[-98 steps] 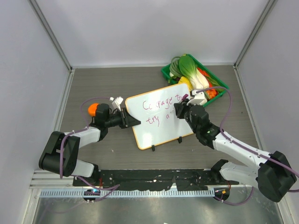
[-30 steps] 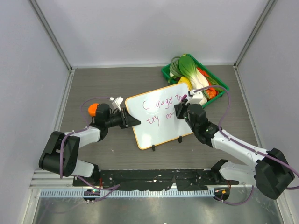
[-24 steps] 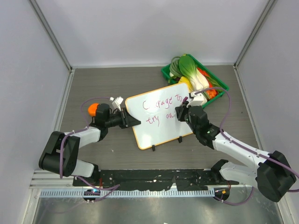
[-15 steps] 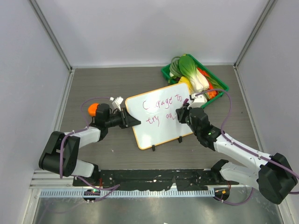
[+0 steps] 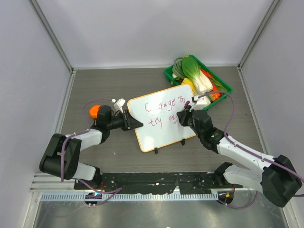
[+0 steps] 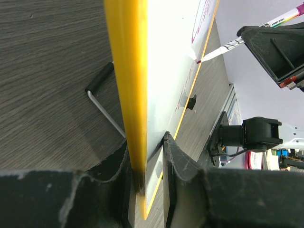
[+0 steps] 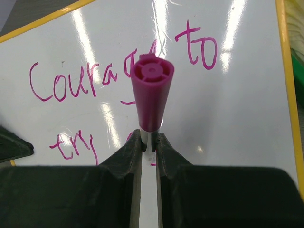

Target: Write a sentence on the whiteboard

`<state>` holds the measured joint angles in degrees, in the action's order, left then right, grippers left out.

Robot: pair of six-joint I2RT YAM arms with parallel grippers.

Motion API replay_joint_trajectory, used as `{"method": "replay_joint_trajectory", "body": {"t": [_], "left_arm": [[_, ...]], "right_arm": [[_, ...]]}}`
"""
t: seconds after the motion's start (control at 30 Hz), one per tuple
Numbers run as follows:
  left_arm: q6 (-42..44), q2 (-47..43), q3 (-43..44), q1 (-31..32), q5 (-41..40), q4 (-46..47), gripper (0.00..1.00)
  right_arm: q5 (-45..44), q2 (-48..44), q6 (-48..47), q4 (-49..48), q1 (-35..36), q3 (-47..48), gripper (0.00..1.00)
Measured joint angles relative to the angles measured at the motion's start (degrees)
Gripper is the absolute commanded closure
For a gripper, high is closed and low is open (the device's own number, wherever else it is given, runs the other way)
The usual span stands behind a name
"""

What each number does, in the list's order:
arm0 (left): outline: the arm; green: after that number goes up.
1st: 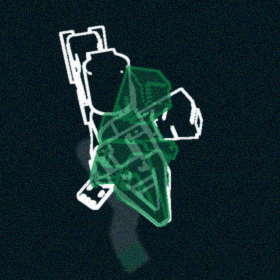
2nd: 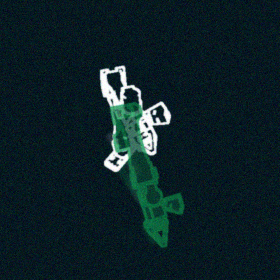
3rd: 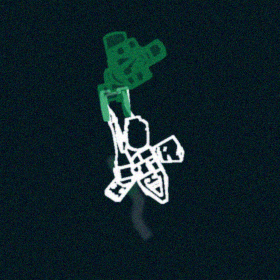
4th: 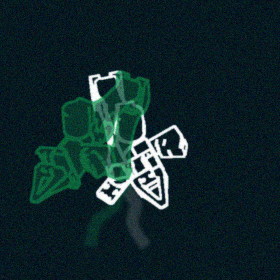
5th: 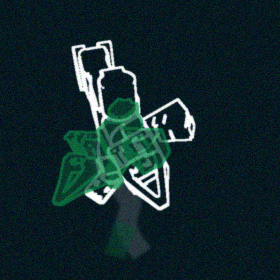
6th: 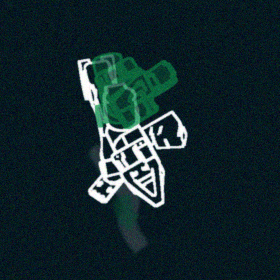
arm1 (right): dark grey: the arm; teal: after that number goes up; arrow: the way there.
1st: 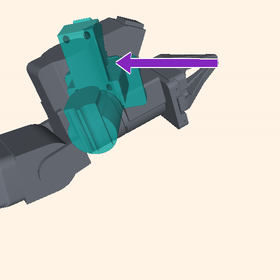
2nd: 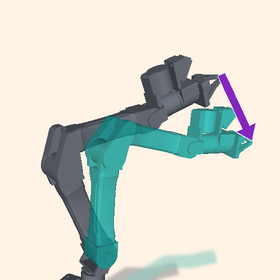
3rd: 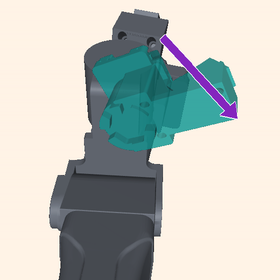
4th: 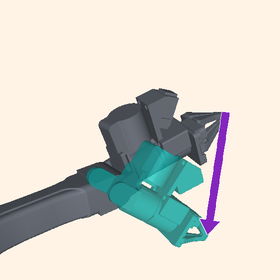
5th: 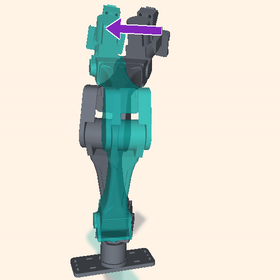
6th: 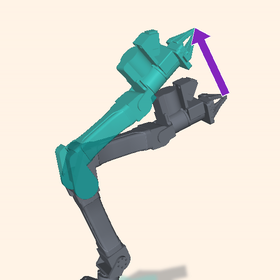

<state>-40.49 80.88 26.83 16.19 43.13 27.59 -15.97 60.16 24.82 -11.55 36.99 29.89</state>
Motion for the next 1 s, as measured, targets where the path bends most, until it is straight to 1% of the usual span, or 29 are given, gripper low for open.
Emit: {"method": "replay_joint_trajectory", "body": {"t": [0.2, 0.37, 0.5, 1.0], "left_arm": [[0.0, 0.0, 0.0, 0.0, 0.0, 0.0, 1.00], [0.0, 0.0, 0.0, 0.0, 0.0, 0.0, 1.00], [0.0, 0.0, 0.0, 0.0, 0.0, 0.0, 1.00], [0.0, 0.0, 0.0, 0.0, 0.0, 0.0, 1.00]], "right_arm": [[2.5, 0.7, 2.1, -0.9, -1.1, 0.9, 0.99], [7.5, 0.0, 5.0, -2.2, -7.0, 1.4, 0.99], [8.6, -1.4, 5.6, -2.1, -9.7, 1.8, 0.99], [8.7, 0.5, 5.5, -2.2, -10.2, 2.4, 0.99]]}}
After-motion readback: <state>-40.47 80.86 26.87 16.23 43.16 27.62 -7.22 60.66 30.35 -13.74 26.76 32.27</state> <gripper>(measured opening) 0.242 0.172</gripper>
